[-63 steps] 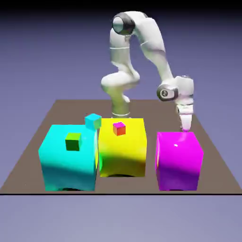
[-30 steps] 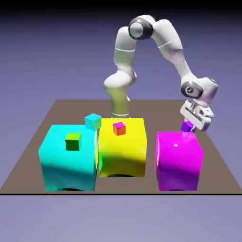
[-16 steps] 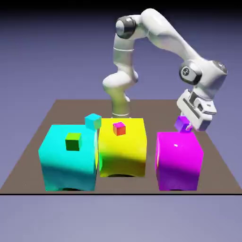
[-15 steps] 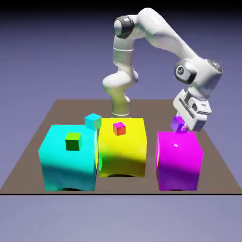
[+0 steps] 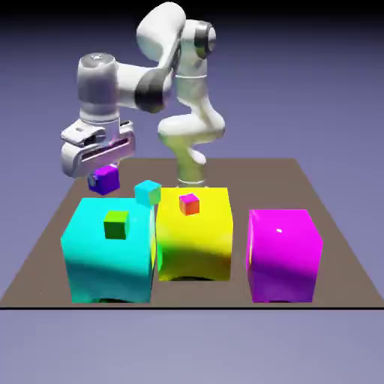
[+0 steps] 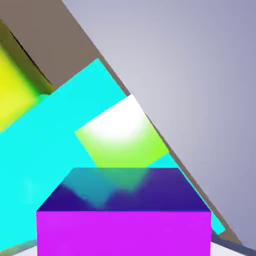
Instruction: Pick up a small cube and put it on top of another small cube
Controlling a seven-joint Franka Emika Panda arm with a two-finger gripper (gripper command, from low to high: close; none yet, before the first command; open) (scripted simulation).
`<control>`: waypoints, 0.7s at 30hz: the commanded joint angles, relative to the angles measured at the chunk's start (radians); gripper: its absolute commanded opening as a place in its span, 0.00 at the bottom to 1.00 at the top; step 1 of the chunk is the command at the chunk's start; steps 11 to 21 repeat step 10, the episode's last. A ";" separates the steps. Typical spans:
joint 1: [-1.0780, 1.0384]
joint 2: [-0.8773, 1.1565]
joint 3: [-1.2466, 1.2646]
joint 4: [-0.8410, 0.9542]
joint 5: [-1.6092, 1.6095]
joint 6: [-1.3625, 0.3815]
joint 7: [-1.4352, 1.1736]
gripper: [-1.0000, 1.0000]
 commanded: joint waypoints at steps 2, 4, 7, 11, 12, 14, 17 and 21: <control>-0.059 0.035 -0.003 -0.060 0.021 0.088 -0.015 0.00; -0.069 0.069 -0.006 -0.121 0.043 0.175 -0.030 0.00; -0.070 0.070 -0.006 -0.123 0.044 0.178 -0.031 1.00; -0.054 0.019 -0.002 -0.032 0.011 0.048 -0.008 1.00; -0.054 0.019 -0.002 -0.032 0.011 0.048 -0.008 1.00; -0.054 0.019 -0.002 -0.032 0.011 0.048 -0.008 1.00; -0.054 0.019 -0.002 -0.032 0.011 0.048 -0.008 1.00; -0.054 0.019 -0.002 -0.032 0.011 0.048 -0.008 1.00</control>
